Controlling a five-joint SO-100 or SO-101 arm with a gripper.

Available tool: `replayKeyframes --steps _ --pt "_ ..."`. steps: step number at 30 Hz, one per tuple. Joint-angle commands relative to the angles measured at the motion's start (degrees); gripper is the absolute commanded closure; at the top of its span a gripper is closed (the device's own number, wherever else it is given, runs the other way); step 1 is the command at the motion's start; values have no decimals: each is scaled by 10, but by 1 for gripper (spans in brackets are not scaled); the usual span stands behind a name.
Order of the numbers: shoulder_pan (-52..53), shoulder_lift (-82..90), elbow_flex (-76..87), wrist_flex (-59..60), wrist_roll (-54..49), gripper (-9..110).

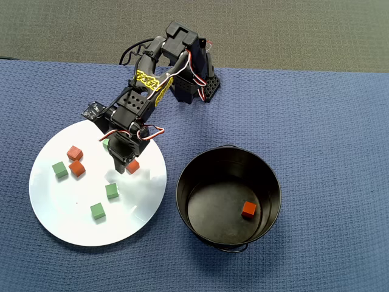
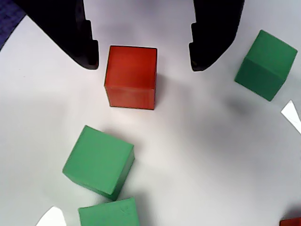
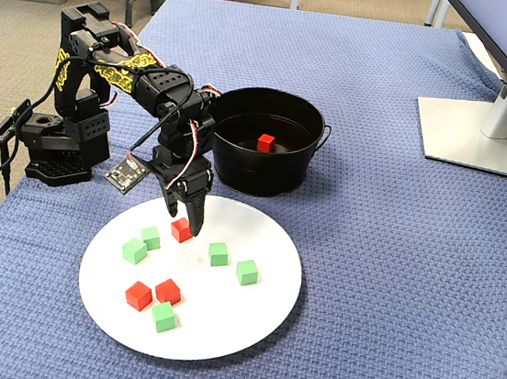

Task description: Pick up the red cubes from the white plate and place them in the black recipient

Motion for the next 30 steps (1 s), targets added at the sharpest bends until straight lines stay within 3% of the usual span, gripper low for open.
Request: replayKeyframes --steps 1,22,30 --pt "-8 12 1 -28 -17 87" --pt "-4 2 19 -33 -26 88" --pt "1 -12 -1 -33 -27 94"
